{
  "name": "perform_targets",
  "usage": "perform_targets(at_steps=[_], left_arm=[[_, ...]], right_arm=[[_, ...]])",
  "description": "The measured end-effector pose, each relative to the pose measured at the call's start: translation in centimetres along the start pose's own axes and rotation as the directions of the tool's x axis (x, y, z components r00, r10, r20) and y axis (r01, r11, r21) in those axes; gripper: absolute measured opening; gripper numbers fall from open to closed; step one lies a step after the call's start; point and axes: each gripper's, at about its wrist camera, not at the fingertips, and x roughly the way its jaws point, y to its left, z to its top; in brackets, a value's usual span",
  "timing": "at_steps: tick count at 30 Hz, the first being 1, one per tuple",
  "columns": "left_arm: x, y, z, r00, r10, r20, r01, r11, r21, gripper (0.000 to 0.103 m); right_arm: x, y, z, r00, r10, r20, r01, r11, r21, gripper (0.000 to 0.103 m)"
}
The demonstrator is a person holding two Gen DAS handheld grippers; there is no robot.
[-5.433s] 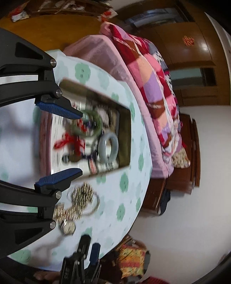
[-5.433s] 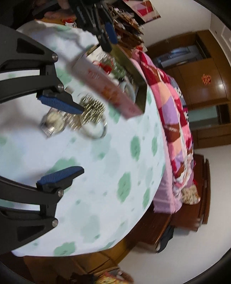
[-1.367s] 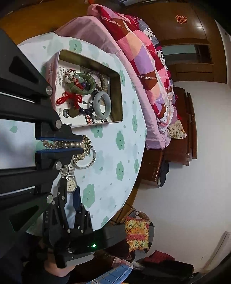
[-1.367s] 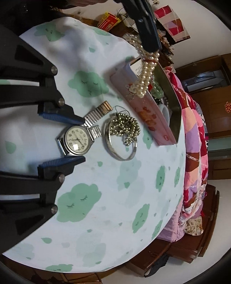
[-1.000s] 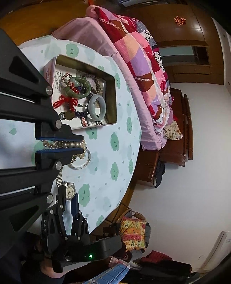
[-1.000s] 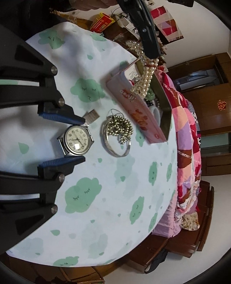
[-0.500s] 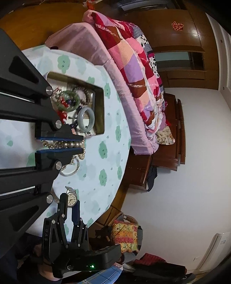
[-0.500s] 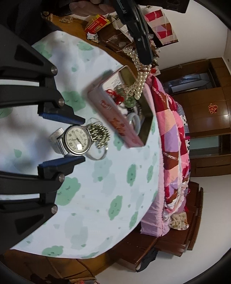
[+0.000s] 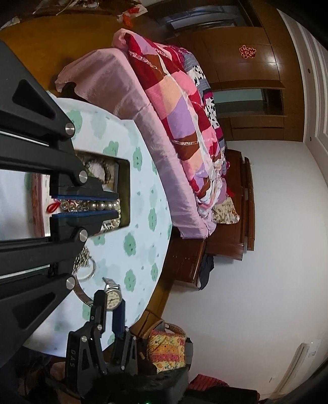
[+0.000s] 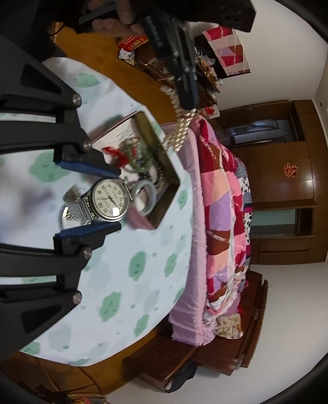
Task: Organize jewelry
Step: 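Carry the pearl necklace and wristwatch into the tin and open both tools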
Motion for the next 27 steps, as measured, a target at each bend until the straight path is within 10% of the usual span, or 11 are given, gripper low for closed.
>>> perform_targets(at_steps=[27], left_arm=[[4.5,3.1,-1.3,0.998,0.024,-0.066,-0.029,0.998,-0.063,0.006]], right_arm=[[6.1,4.0,3.7,1.000,0.029,0.004,-0.029,1.000,-0.007,0.038]])
